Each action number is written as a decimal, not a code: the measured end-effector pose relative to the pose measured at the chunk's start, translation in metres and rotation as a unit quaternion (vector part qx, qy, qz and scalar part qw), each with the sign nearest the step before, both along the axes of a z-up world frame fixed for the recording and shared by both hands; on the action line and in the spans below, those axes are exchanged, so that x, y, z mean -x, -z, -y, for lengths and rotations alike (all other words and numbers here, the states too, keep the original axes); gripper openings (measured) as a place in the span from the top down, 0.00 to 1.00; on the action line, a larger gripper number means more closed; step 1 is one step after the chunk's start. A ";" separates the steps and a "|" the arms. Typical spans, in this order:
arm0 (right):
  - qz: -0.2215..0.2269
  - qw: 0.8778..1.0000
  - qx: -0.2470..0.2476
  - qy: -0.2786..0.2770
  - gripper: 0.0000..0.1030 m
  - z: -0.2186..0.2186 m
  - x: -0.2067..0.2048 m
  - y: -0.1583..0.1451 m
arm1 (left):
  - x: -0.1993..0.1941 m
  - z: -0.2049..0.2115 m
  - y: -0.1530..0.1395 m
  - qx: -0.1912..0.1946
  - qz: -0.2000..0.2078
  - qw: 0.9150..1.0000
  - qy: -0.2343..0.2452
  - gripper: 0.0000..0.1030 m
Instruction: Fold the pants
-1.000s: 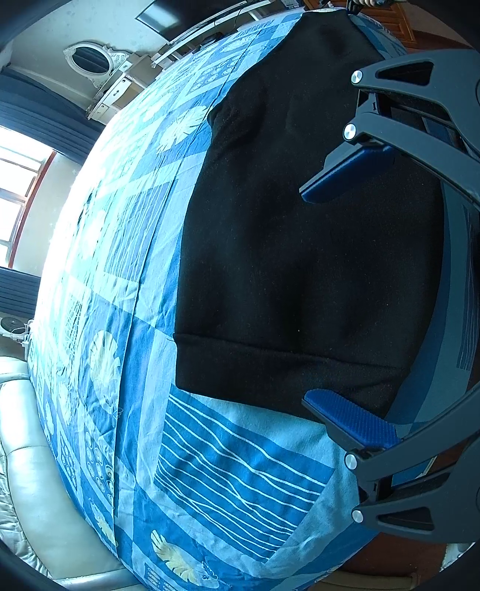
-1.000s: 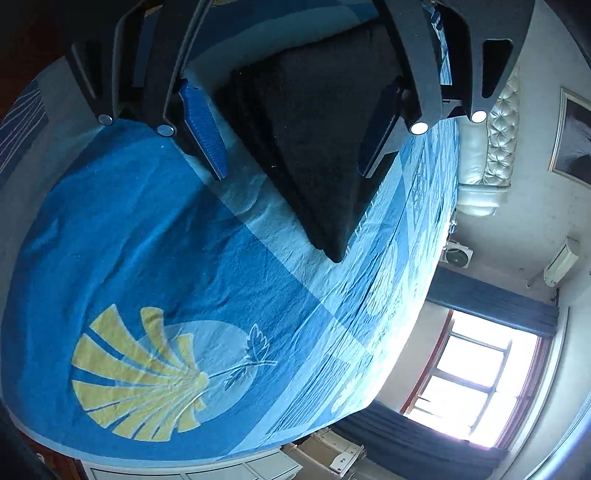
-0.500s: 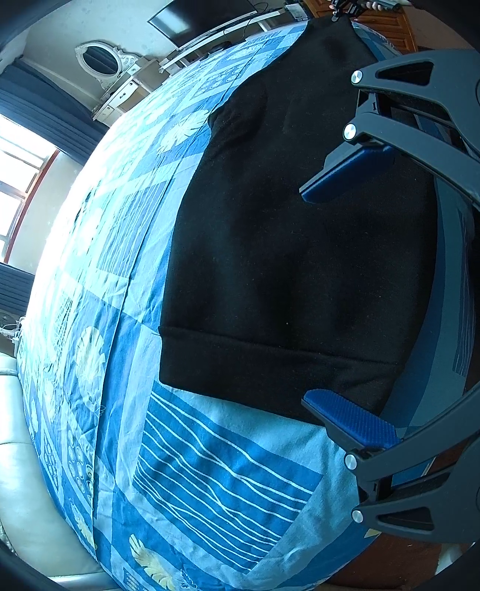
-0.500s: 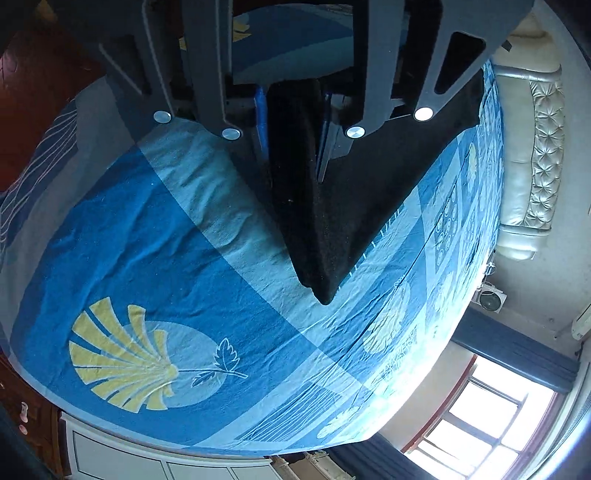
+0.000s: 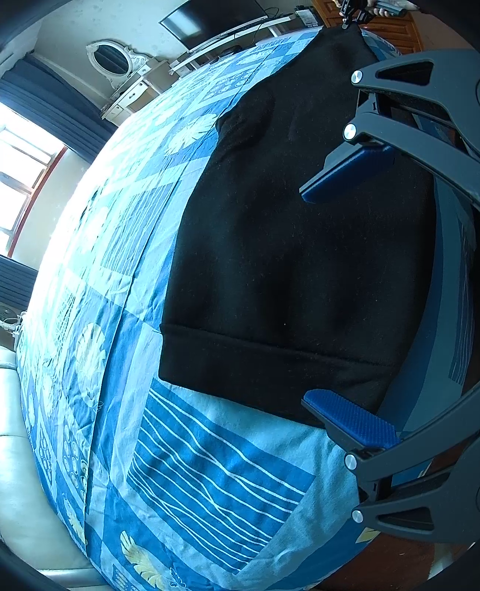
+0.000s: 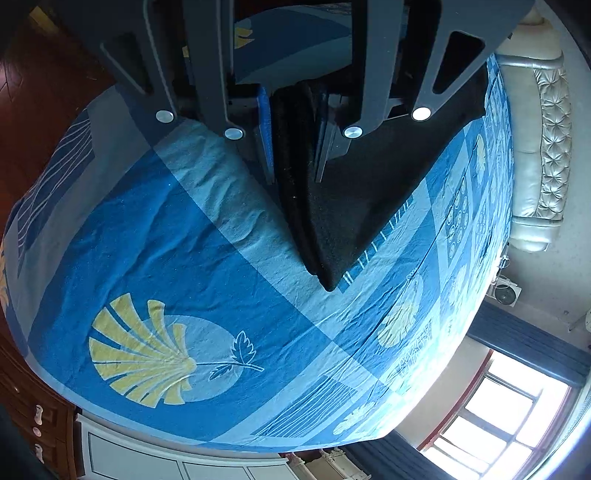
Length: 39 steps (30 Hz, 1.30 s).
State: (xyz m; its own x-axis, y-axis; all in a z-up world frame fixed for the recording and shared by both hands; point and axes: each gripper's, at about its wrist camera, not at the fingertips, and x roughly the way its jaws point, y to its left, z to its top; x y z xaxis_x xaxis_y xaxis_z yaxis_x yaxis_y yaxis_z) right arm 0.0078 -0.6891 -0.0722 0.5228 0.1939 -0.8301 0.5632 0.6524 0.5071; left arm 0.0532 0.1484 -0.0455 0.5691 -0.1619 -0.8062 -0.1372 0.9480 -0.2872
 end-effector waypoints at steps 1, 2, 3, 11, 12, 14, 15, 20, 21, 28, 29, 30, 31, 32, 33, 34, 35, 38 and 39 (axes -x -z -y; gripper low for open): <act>-0.003 1.000 -0.004 -0.007 0.77 0.003 -0.001 0.002 | 0.000 0.000 0.000 0.000 0.001 1.000 0.000 0.02; -0.007 1.000 -0.005 -0.013 0.75 0.006 -0.004 0.004 | 0.001 0.000 0.000 -0.001 0.001 1.000 -0.001 0.02; -0.008 1.000 -0.008 -0.021 0.69 0.009 -0.006 0.006 | 0.001 0.001 0.001 -0.004 0.002 1.000 0.000 0.02; 0.023 0.995 -0.055 -0.083 0.50 0.028 -0.028 0.027 | 0.001 0.015 0.004 -0.058 -0.002 0.998 0.009 0.02; 0.037 0.993 -0.072 -0.090 0.48 0.030 -0.030 0.028 | 0.000 0.015 0.004 -0.059 -0.002 0.998 0.007 0.02; 0.062 0.985 -0.113 -0.115 0.48 0.029 -0.035 0.030 | -0.001 0.015 0.005 -0.058 -0.003 0.998 0.001 0.02; 0.067 0.981 -0.123 -0.132 0.48 0.025 -0.038 0.031 | -0.001 0.014 0.005 -0.057 -0.003 0.998 -0.001 0.02; 0.063 0.981 -0.117 -0.139 0.52 0.022 -0.043 0.034 | -0.005 0.013 0.006 -0.056 -0.009 0.998 -0.008 0.02; 0.059 0.983 -0.115 -0.131 0.57 0.023 -0.043 0.034 | -0.006 0.013 0.006 -0.055 -0.010 0.998 -0.011 0.02; 0.068 0.989 -0.078 -0.109 0.79 0.002 -0.036 -0.003 | -0.007 0.011 0.004 -0.049 -0.010 0.999 -0.012 0.02; 0.081 0.988 -0.082 -0.103 0.79 -0.001 -0.034 -0.013 | -0.006 0.011 0.003 -0.048 -0.009 0.999 -0.010 0.02; 0.094 0.987 -0.085 -0.100 0.79 -0.007 -0.033 -0.025 | -0.005 0.011 0.002 -0.048 -0.008 0.999 -0.008 0.02; 0.107 0.986 -0.084 -0.101 0.79 -0.015 -0.032 -0.039 | -0.004 0.011 0.000 -0.049 -0.006 0.999 -0.007 0.02; 0.122 0.984 -0.083 -0.104 0.79 -0.024 -0.032 -0.053 | -0.003 0.012 -0.001 -0.052 -0.008 0.999 -0.007 0.02; 0.137 0.981 -0.084 -0.111 0.80 -0.035 -0.032 -0.067 | -0.003 0.013 -0.003 -0.056 -0.012 0.998 -0.007 0.02; 0.151 0.978 -0.084 -0.116 0.81 -0.045 -0.032 -0.081 | -0.001 0.015 -0.005 -0.058 -0.013 0.998 -0.004 0.02; 0.163 0.975 -0.085 -0.122 0.82 -0.058 -0.033 -0.095 | 0.001 0.017 -0.008 -0.058 -0.012 0.998 -0.002 0.02; 0.192 0.966 -0.083 -0.150 0.84 -0.101 -0.039 -0.132 | 0.011 0.023 -0.018 -0.062 -0.004 0.998 0.005 0.02; 0.197 0.964 -0.080 -0.161 0.85 -0.118 -0.042 -0.141 | 0.014 0.025 -0.021 -0.060 -0.001 0.998 0.008 0.02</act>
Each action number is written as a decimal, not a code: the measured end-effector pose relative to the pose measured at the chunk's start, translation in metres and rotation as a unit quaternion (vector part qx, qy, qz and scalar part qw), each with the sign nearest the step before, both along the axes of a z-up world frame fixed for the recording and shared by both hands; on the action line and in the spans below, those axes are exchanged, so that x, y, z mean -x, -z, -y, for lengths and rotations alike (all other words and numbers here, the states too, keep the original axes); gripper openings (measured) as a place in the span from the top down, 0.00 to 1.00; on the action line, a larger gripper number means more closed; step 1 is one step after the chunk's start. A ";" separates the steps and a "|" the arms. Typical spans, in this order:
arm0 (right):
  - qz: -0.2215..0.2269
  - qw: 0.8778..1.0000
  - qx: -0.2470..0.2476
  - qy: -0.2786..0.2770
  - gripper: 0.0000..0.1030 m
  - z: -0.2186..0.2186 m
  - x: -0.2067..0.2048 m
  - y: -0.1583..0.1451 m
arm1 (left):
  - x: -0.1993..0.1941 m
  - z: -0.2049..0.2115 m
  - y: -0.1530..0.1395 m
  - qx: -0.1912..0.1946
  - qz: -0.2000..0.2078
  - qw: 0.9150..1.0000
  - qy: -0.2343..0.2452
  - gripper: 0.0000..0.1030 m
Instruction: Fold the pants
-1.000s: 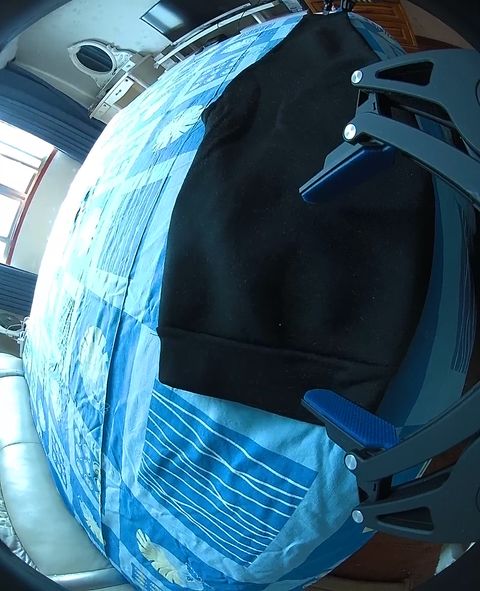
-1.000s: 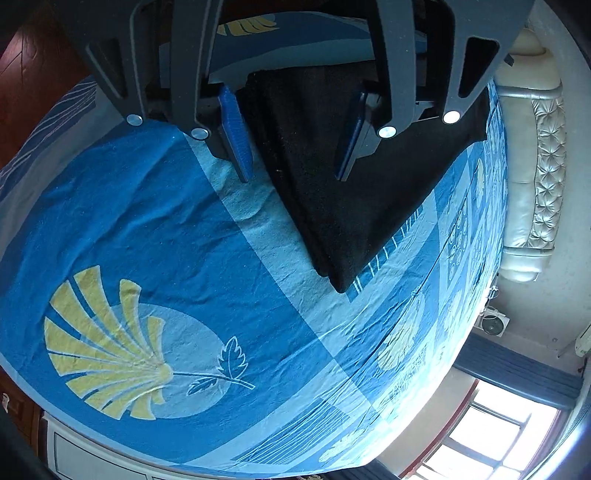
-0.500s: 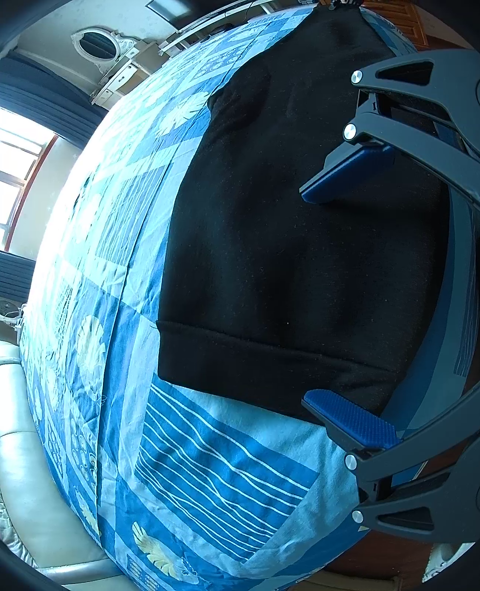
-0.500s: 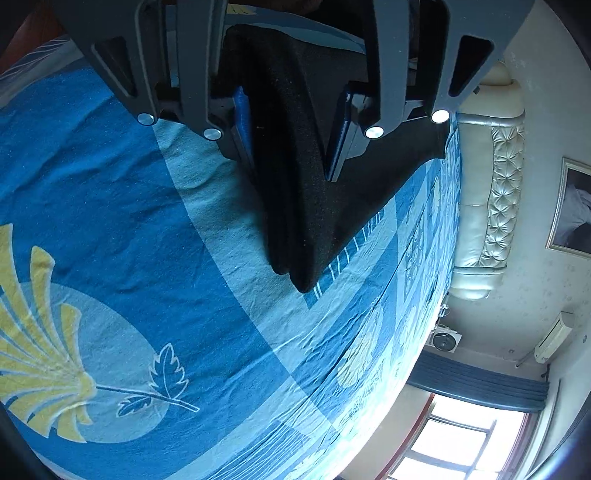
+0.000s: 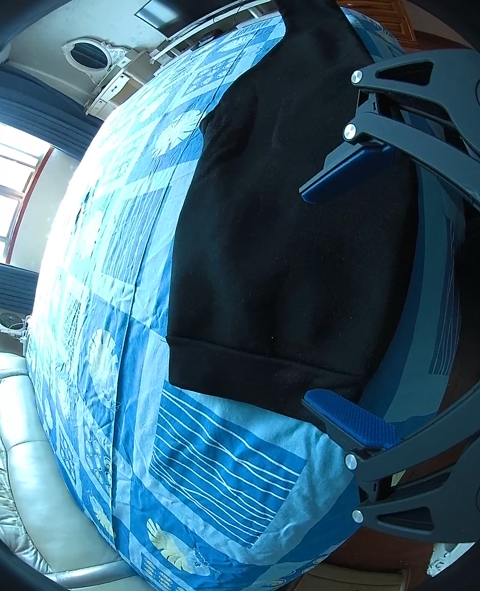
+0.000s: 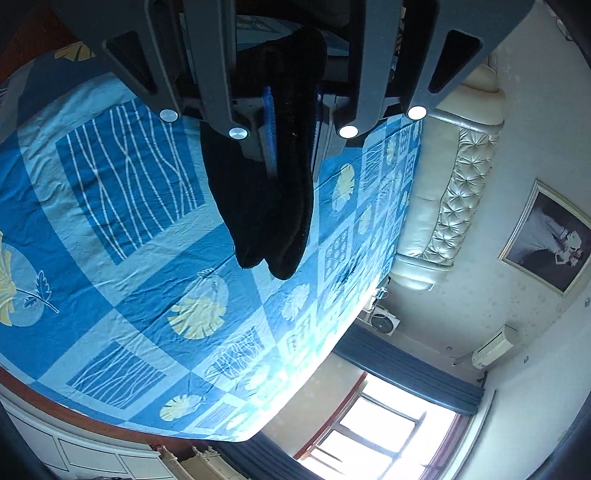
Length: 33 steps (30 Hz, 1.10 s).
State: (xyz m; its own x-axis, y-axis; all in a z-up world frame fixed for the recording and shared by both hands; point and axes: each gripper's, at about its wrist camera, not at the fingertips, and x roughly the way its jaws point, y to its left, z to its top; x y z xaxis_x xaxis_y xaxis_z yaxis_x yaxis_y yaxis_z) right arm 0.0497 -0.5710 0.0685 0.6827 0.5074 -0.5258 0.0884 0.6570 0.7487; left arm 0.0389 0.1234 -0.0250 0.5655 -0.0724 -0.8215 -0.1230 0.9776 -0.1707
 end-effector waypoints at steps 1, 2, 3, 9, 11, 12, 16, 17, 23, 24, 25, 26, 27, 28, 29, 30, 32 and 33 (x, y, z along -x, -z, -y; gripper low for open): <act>0.007 1.000 0.001 -0.010 0.85 -0.017 -0.003 -0.007 | 0.004 0.002 -0.002 0.002 0.001 1.000 0.003 0.02; 0.013 1.000 0.000 -0.020 0.85 -0.033 -0.006 -0.013 | 0.007 0.004 -0.004 0.003 0.000 1.000 0.006 0.02; 0.017 0.999 -0.001 -0.029 0.85 -0.050 -0.010 -0.016 | 0.010 0.006 -0.006 0.003 -0.001 1.000 0.010 0.02; 0.005 0.996 0.017 -0.088 0.85 -0.156 -0.041 -0.001 | 0.026 0.007 -0.017 0.023 0.011 1.000 0.013 0.02; -0.006 0.994 0.027 -0.104 0.85 -0.188 -0.052 0.011 | 0.028 0.006 -0.020 0.037 0.015 0.999 0.008 0.02; -0.011 0.993 0.034 -0.108 0.85 -0.203 -0.055 0.018 | 0.029 0.006 -0.022 0.040 0.017 0.999 0.007 0.02; -0.035 0.991 0.042 -0.126 0.85 -0.259 -0.067 0.048 | 0.029 0.011 -0.022 0.034 0.019 0.999 0.014 0.02; -0.040 0.989 0.049 -0.130 0.85 -0.273 -0.069 0.055 | 0.029 0.013 -0.021 0.030 0.019 0.999 0.017 0.02; -0.083 0.973 0.157 -0.146 0.85 -0.338 -0.075 0.095 | 0.028 0.022 -0.011 0.029 0.002 0.999 0.030 0.02; -0.086 0.969 0.180 -0.148 0.85 -0.347 -0.075 0.100 | 0.028 0.022 -0.010 0.032 0.001 0.999 0.031 0.02; -0.089 0.965 0.199 -0.149 0.85 -0.354 -0.074 0.104 | 0.028 0.023 -0.010 0.033 0.000 0.999 0.031 0.02; -0.091 0.960 0.217 -0.150 0.85 -0.361 -0.073 0.108 | 0.028 0.023 -0.010 0.034 0.000 0.999 0.032 0.02; -0.092 0.955 0.237 -0.152 0.85 -0.366 -0.072 0.111 | 0.028 0.023 -0.011 0.034 0.001 0.999 0.032 0.02; -0.092 0.950 0.255 -0.153 0.85 -0.371 -0.071 0.114 | 0.028 0.023 -0.011 0.034 0.002 0.999 0.031 0.02; -0.093 0.946 0.268 -0.154 0.85 -0.375 -0.071 0.117 | 0.028 0.022 -0.011 0.035 0.003 0.999 0.032 0.02; -0.096 0.945 0.271 -0.154 0.84 -0.378 -0.070 0.120 | 0.028 0.022 -0.011 0.036 0.003 0.999 0.032 0.02; -0.102 0.947 0.263 -0.152 0.79 -0.381 -0.068 0.126 | 0.027 0.022 -0.012 0.037 0.003 0.999 0.031 0.02; -0.102 0.949 0.258 -0.150 0.76 -0.381 -0.067 0.127 | 0.027 0.021 -0.012 0.038 0.002 0.999 0.030 0.02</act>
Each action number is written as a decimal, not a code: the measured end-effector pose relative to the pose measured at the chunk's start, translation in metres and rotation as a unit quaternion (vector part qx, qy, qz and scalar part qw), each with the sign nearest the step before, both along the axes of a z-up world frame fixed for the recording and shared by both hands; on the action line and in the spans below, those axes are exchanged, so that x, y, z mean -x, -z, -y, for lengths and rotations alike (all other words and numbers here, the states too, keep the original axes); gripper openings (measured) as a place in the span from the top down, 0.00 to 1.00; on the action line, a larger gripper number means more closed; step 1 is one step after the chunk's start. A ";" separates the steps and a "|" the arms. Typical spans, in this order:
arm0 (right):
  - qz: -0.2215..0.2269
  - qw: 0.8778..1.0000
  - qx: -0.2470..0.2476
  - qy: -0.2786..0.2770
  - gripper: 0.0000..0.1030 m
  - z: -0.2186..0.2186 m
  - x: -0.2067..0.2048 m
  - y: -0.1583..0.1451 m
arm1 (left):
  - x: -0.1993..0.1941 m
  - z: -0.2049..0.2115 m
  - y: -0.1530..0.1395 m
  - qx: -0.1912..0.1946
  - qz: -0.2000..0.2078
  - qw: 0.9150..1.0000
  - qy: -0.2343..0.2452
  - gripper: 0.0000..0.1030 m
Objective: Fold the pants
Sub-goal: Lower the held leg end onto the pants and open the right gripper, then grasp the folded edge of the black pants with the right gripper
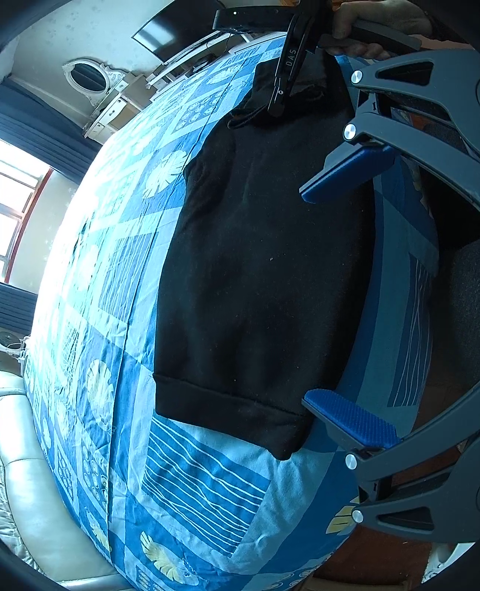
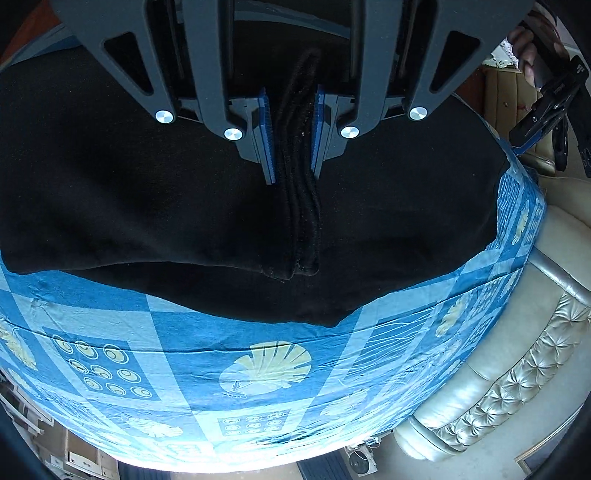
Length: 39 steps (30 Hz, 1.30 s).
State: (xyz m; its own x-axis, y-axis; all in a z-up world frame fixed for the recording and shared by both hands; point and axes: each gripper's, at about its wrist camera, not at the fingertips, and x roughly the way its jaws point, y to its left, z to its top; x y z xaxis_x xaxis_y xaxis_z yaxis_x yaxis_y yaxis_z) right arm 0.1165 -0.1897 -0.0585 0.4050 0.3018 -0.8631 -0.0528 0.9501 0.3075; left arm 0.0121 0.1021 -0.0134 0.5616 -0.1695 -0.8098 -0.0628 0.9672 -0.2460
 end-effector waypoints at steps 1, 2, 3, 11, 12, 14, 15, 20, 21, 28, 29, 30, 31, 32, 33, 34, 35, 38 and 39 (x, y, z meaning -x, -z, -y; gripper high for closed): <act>0.001 1.000 -0.004 0.002 0.73 -0.003 0.001 0.001 | 0.000 0.000 0.000 0.002 -0.001 1.000 -0.001 0.02; 0.002 1.000 -0.008 0.003 0.72 -0.004 0.003 0.001 | 0.000 -0.001 0.000 0.004 -0.002 1.000 -0.001 0.02; 0.003 1.000 -0.007 0.004 0.71 -0.006 0.004 0.001 | 0.000 -0.001 0.001 0.005 -0.002 1.000 0.000 0.02; 0.018 0.999 0.027 -0.011 0.54 -0.035 0.013 0.001 | 0.000 0.004 0.004 0.005 -0.006 1.000 0.006 0.02; 0.019 0.999 0.028 -0.011 0.53 -0.037 0.014 0.002 | 0.000 0.005 0.004 0.004 -0.005 1.000 0.007 0.02; 0.019 0.999 0.029 -0.010 0.51 -0.038 0.015 0.002 | 0.000 0.006 0.003 0.003 -0.004 1.000 0.009 0.02; 0.019 0.999 0.030 -0.009 0.50 -0.039 0.016 0.003 | 0.000 0.006 0.003 0.003 -0.004 1.000 0.009 0.02; 0.023 0.999 0.044 -0.013 0.48 -0.044 0.019 0.003 | 0.000 0.007 0.003 0.003 -0.003 1.000 0.010 0.02; 0.024 0.998 0.047 -0.015 0.47 -0.046 0.020 0.003 | 0.000 0.007 0.003 0.003 -0.003 1.000 0.009 0.02; 0.037 0.997 0.058 -0.020 0.43 -0.057 0.031 -0.004 | 0.000 0.008 0.003 0.000 -0.003 1.000 0.011 0.02; 0.044 0.998 0.046 -0.023 0.43 -0.056 0.035 -0.009 | 0.001 0.009 0.004 -0.001 -0.003 1.000 0.011 0.02; 0.052 0.998 0.025 -0.028 0.43 -0.053 0.039 -0.016 | 0.001 0.009 0.004 -0.001 -0.003 1.000 0.012 0.02; 0.060 0.998 -0.004 -0.033 0.43 -0.048 0.041 -0.023 | 0.002 0.010 0.005 0.000 -0.004 1.000 0.012 0.02; 0.067 0.997 -0.029 -0.034 0.43 -0.039 0.044 -0.032 | 0.002 0.010 0.005 0.001 -0.004 1.000 0.013 0.02; 0.075 0.996 -0.042 -0.031 0.43 -0.027 0.044 -0.041 | 0.003 0.010 0.004 0.003 -0.003 1.000 0.013 0.02; 0.085 0.995 -0.050 -0.025 0.43 -0.012 0.044 -0.050 | 0.003 0.010 0.004 0.003 -0.002 1.000 0.013 0.02; 0.094 0.994 -0.054 -0.013 0.43 0.009 0.042 -0.059 | 0.003 0.010 0.003 0.004 -0.001 1.000 0.013 0.02; 0.118 0.991 -0.039 0.055 0.43 0.086 0.038 -0.074 | 0.002 0.009 0.003 0.010 -0.002 1.000 0.012 0.02; 0.118 0.989 -0.046 0.081 0.43 0.116 0.036 -0.073 | 0.002 0.009 0.003 0.013 -0.003 1.000 0.011 0.02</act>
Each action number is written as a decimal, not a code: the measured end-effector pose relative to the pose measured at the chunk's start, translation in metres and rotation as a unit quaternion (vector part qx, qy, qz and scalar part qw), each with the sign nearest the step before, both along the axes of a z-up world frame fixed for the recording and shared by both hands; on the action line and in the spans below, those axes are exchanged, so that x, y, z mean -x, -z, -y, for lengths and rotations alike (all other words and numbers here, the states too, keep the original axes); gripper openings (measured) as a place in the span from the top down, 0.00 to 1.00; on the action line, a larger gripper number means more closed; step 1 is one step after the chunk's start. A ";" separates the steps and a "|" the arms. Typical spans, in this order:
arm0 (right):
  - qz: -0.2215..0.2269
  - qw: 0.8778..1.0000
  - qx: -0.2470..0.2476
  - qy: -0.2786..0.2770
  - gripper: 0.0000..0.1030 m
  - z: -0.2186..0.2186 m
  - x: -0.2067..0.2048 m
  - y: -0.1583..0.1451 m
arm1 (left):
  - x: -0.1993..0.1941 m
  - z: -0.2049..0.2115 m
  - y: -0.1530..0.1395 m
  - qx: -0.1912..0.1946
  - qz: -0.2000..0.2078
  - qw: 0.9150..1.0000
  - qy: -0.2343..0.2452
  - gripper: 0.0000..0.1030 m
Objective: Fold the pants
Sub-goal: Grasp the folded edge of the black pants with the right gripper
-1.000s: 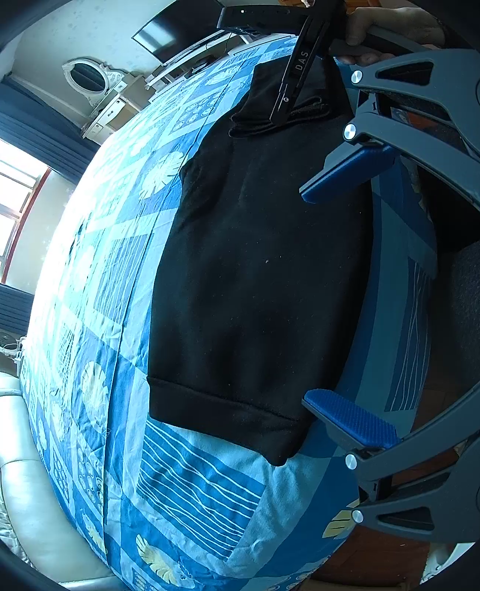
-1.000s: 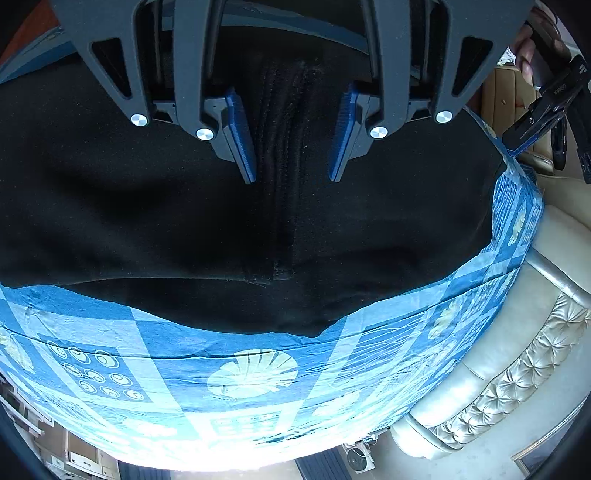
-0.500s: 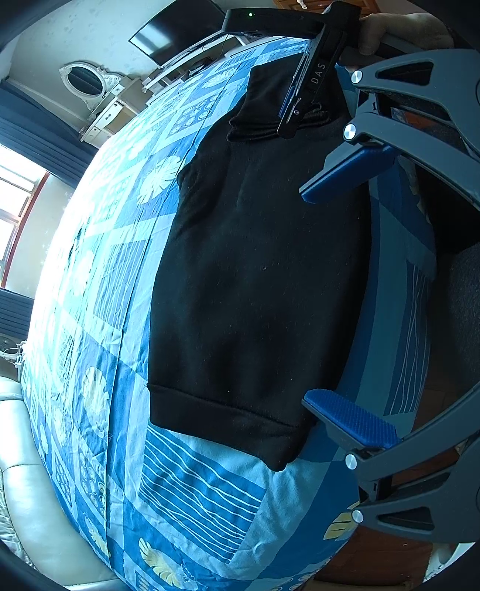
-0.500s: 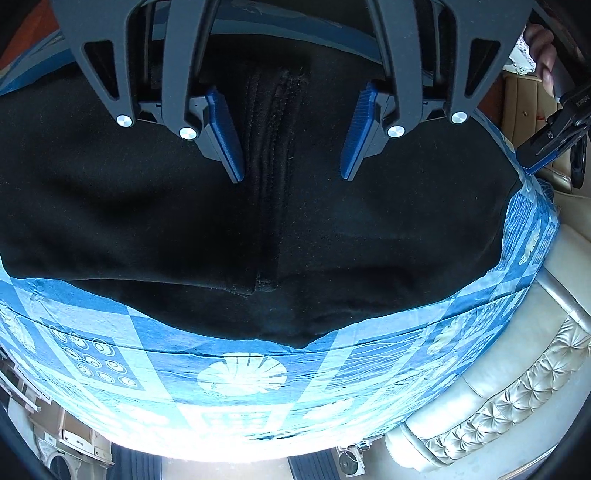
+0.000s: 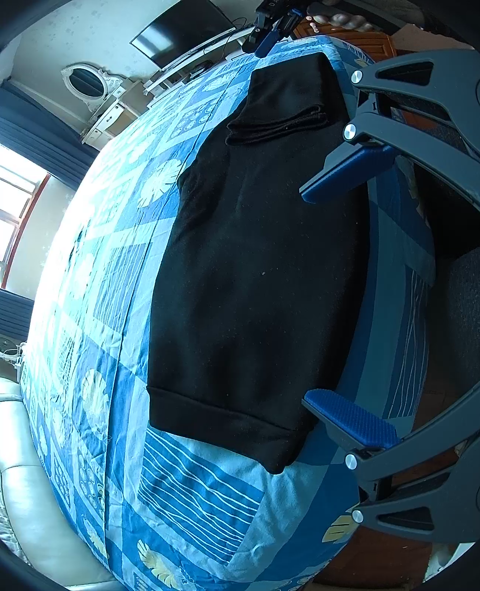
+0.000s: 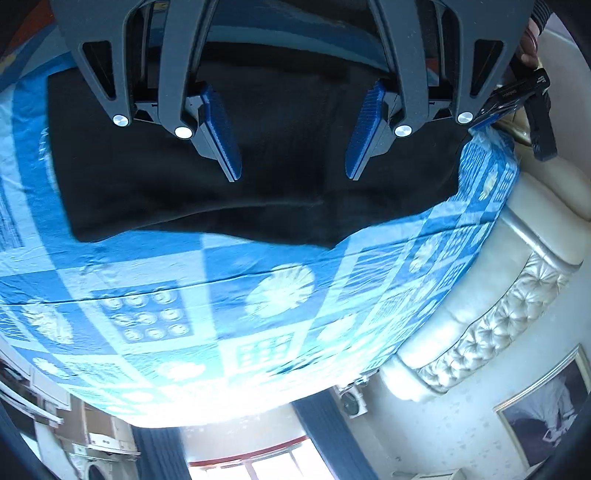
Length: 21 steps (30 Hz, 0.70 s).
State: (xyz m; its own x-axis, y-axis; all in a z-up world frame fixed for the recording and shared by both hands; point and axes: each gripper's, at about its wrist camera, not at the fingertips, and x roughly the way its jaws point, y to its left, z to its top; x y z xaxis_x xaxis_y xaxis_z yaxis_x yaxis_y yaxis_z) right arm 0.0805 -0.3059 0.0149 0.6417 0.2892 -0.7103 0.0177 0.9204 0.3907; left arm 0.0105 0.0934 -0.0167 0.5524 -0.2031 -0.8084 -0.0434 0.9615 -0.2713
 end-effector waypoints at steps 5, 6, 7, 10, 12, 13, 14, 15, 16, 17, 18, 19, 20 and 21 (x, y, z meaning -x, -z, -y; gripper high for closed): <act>-0.069 0.986 -0.119 0.092 0.43 0.123 -0.013 0.051 | -0.002 0.001 0.004 0.015 -0.009 1.000 -0.002 0.02; -0.077 0.980 -0.156 0.095 0.43 0.135 -0.014 0.064 | -0.002 0.002 0.005 0.016 -0.010 1.000 -0.001 0.02; -0.083 0.973 -0.193 0.096 0.43 0.143 -0.016 0.076 | -0.002 0.002 0.006 0.015 -0.011 1.000 -0.001 0.02; -0.091 0.958 -0.253 0.103 0.43 0.156 -0.024 0.102 | 0.000 0.004 0.009 0.007 -0.014 1.000 0.003 0.02; -0.094 0.952 -0.272 0.102 0.49 0.157 -0.029 0.112 | 0.000 0.005 0.011 0.001 -0.016 1.000 0.006 0.02; -0.097 0.950 -0.280 0.100 0.63 0.157 -0.031 0.116 | 0.001 0.006 0.012 0.000 -0.018 1.000 0.007 0.02; -0.105 0.949 -0.279 0.101 0.71 0.157 -0.034 0.121 | 0.001 0.006 0.014 0.001 -0.020 1.000 0.007 0.02; -0.111 0.949 -0.277 0.105 0.77 0.157 -0.034 0.125 | 0.001 0.006 0.015 0.003 -0.022 1.000 0.006 0.02; -0.112 0.947 -0.281 0.107 0.80 0.157 -0.034 0.129 | 0.000 0.006 0.016 0.005 -0.024 1.000 0.006 0.02; -0.113 0.946 -0.285 0.108 0.81 0.157 -0.034 0.131 | 0.000 0.006 0.017 0.006 -0.026 1.000 0.007 0.02; -0.114 0.944 -0.291 0.109 0.81 0.158 -0.034 0.134 | 0.000 0.007 0.017 0.007 -0.027 1.000 0.008 0.02; -0.113 0.942 -0.296 0.109 0.82 0.158 -0.034 0.135 | 0.000 0.008 0.018 0.006 -0.028 1.000 0.009 0.02; -0.112 0.940 -0.301 0.109 0.82 0.159 -0.033 0.136 | 0.000 0.009 0.019 0.005 -0.027 1.000 0.011 0.02; -0.111 0.939 -0.307 0.111 0.82 0.161 -0.032 0.137 | 0.000 0.010 0.019 0.004 -0.028 1.000 0.013 0.02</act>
